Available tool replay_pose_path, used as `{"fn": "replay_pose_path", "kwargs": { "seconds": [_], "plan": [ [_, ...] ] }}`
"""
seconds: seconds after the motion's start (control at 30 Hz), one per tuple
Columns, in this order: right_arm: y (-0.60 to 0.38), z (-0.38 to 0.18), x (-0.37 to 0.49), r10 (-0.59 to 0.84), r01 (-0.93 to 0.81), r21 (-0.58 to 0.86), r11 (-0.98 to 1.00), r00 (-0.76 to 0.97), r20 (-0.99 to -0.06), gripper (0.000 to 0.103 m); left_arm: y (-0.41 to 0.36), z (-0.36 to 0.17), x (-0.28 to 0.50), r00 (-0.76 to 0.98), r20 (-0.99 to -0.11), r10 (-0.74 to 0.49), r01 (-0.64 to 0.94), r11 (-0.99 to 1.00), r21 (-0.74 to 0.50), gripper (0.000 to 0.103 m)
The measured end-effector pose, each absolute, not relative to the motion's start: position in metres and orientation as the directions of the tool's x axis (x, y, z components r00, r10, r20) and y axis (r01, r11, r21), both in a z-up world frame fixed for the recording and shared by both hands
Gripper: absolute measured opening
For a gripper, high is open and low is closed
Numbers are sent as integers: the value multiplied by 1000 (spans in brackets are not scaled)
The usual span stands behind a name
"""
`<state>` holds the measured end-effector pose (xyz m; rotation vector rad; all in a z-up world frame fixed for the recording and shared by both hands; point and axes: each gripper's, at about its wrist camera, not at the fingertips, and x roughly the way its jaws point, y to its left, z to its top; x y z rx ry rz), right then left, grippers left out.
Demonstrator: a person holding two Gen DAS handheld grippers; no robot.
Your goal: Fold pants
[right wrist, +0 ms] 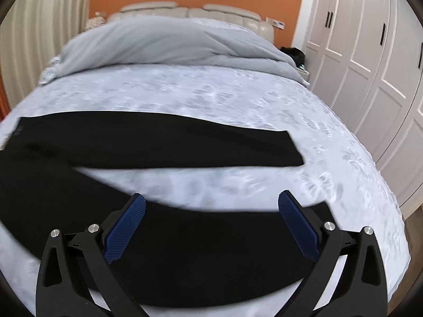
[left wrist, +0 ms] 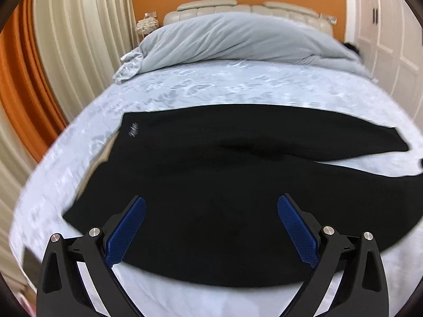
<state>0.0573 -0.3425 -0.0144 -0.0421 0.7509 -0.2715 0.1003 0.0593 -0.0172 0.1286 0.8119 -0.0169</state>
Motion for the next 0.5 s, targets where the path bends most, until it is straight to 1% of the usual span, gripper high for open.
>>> {"fn": "replay_pose_path", "kwargs": {
  "seconds": [0.1, 0.17, 0.2, 0.27, 0.37, 0.43, 0.5],
  "plan": [
    [-400, -31, 100, -271, 278, -108, 954, 657, -704, 98, 90, -31, 158, 641, -766, 47, 32, 996, 88, 98],
    [-435, -40, 126, -288, 329, -85, 941, 642, -710, 98, 120, -43, 208, 588, -806, 68, -39, 998, 56, 98],
    [-458, -45, 143, -290, 361, -57, 931, 635, -716, 98, 139, -50, 237, 570, -819, 64, -80, 997, 22, 98],
    [-487, -51, 165, -306, 408, -35, 912, 623, -720, 98, 167, -60, 280, 542, -836, 87, -160, 987, 0, 98],
    [-533, -69, 205, -327, 483, -15, 876, 570, -753, 98, 204, -71, 326, 524, -841, 132, -279, 960, -23, 97],
    [-552, -78, 221, -334, 508, -5, 861, 560, -758, 98, 227, -77, 351, 532, -832, 158, -349, 936, -45, 97],
    [-566, -87, 235, -336, 530, 15, 848, 560, -758, 98, 244, -86, 374, 522, -841, 140, -391, 916, -90, 97]
  ]
}}
